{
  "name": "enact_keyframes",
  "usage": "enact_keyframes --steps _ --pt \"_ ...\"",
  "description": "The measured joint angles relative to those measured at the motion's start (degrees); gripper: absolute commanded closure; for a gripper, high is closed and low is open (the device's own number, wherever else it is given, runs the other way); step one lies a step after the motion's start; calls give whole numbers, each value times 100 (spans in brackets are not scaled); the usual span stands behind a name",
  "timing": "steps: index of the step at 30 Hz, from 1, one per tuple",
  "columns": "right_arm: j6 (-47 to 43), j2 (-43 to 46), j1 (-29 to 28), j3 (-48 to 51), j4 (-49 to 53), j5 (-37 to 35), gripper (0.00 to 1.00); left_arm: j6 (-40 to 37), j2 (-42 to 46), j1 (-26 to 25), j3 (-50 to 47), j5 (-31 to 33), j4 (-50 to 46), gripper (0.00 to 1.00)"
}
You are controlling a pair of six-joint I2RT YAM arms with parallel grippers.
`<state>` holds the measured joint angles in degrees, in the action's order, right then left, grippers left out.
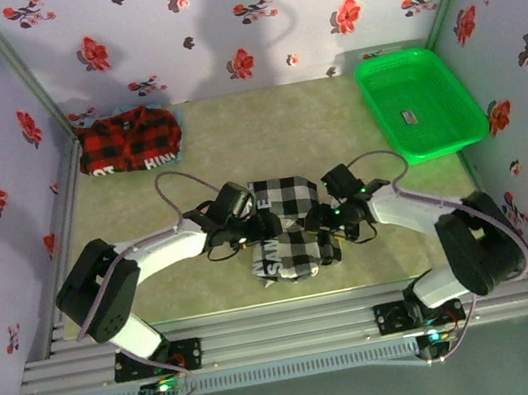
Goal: Fold and stack the long sleeve shirts
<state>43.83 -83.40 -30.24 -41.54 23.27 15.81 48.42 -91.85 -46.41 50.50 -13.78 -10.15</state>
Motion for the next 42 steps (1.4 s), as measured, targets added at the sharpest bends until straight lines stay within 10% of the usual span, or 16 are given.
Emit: enact_keyframes --steps 14,18,32,42 --pt "-378 -675 -352 -1014 1163 -1043 100 -59 240 247 0 -26 -149 15" --pt "-514 -437 -352 -1626 2118 -1932 100 -103 1005 903 24 -24 -299 0" --pt "-1333 -776 -1161 -4400 5195 -6277 100 -444 2632 2688 935 -275 -1226 0" --pt "-1274 -4124 -2579 -5045 5045 -6205 100 -612 3099 3167 1027 -284 -1836 0"
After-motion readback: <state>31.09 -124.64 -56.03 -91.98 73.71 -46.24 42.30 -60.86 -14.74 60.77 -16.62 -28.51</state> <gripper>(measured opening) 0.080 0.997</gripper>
